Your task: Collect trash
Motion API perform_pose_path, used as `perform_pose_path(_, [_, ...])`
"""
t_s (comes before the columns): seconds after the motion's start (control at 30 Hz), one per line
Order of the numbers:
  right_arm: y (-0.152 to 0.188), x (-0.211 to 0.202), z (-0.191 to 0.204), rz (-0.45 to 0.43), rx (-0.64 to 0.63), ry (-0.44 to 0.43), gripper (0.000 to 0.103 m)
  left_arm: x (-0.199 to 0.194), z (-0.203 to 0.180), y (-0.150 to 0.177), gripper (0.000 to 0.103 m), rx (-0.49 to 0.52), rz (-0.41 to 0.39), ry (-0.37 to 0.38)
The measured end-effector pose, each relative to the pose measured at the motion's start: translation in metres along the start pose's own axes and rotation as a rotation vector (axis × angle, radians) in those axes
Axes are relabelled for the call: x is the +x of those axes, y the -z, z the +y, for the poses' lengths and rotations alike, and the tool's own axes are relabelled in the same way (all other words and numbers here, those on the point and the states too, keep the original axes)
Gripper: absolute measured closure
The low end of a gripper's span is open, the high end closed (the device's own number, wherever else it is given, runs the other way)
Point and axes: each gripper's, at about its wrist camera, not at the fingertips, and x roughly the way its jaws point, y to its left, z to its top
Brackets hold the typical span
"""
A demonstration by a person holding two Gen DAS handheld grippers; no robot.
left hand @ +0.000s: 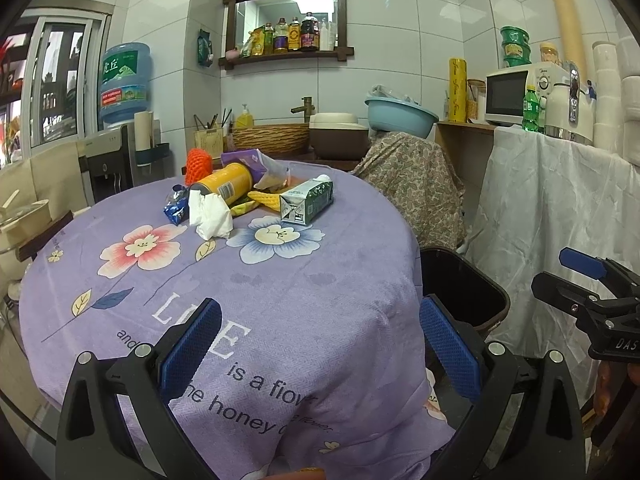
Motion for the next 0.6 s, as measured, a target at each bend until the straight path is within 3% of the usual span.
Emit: perform_pose_path(0.6, [0.0019, -0.0002, -0.0004, 0.0, -0.003, 0.003, 0.005, -0.0018, -0.001, 0.0006, 0.005, 0.0, 0.0, 0.007])
